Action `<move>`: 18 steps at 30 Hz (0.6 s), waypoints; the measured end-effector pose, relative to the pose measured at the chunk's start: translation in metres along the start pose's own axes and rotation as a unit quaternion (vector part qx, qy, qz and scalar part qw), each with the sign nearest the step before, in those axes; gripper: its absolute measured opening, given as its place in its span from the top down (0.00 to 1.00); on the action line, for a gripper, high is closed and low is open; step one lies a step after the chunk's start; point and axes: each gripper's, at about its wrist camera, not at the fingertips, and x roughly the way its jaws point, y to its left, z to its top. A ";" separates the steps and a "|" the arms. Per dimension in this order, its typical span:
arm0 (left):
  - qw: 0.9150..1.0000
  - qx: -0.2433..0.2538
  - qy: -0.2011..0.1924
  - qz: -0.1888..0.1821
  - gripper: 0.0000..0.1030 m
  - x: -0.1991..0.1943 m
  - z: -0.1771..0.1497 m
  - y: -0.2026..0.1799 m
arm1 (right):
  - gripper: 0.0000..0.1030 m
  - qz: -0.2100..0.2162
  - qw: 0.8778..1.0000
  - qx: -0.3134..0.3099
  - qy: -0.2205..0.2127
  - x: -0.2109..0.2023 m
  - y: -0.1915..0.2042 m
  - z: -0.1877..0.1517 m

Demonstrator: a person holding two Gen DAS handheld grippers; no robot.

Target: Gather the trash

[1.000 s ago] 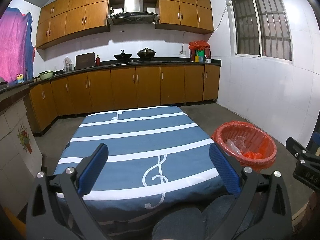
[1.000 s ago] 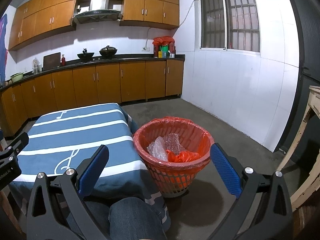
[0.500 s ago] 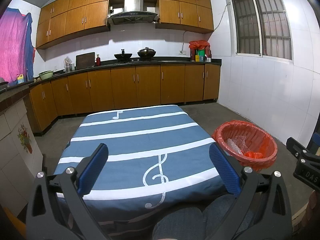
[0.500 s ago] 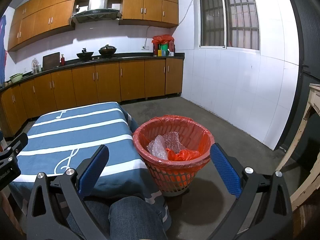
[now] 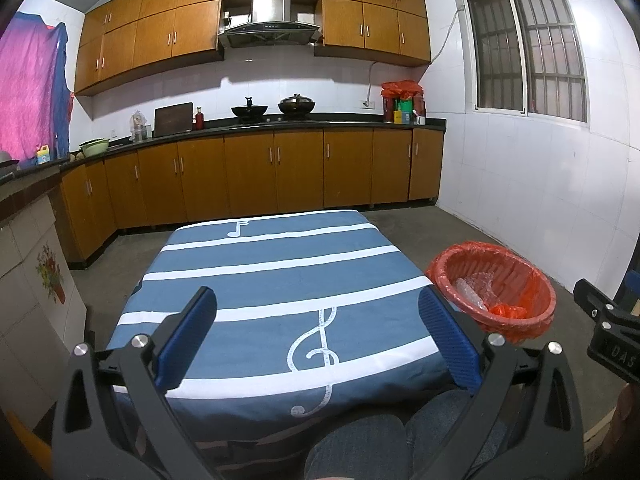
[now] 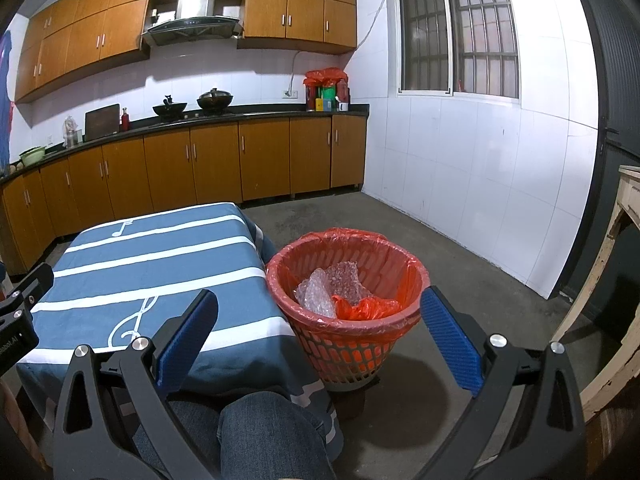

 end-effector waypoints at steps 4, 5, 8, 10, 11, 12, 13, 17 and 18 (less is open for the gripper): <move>1.000 0.000 0.000 0.000 0.04 0.000 0.000 0.000 | 0.03 0.000 1.000 0.000 -0.001 0.000 0.000 0.000; 1.000 0.000 0.000 0.000 0.04 0.000 0.000 0.000 | 0.03 0.000 1.000 0.000 -0.001 0.000 0.000 0.000; 1.000 0.000 0.000 0.000 0.04 0.000 0.000 0.000 | 0.03 0.000 1.000 0.000 0.000 0.000 0.000 0.000; 1.000 0.000 0.000 0.000 0.04 0.000 0.000 0.000 | 0.03 0.000 1.000 0.000 0.000 0.000 0.000 0.001; 1.000 0.000 0.000 0.000 0.04 0.000 0.000 0.000 | 0.03 0.000 1.000 0.000 0.000 0.000 0.000 0.001; 1.000 0.000 0.000 0.000 0.04 0.000 0.000 0.000 | 0.03 0.000 1.000 0.001 0.000 0.000 0.000 0.000; 1.000 0.000 0.000 0.000 0.04 0.000 0.000 0.000 | 0.03 -0.001 1.000 0.001 0.000 0.000 0.000 0.000; 1.000 0.000 0.001 0.000 0.04 0.000 0.000 0.000 | 0.03 -0.001 1.000 0.001 0.000 0.000 0.000 -0.002; 1.000 0.000 0.001 0.000 0.04 0.000 0.000 0.000 | 0.03 -0.001 1.000 0.001 0.000 0.000 0.000 -0.002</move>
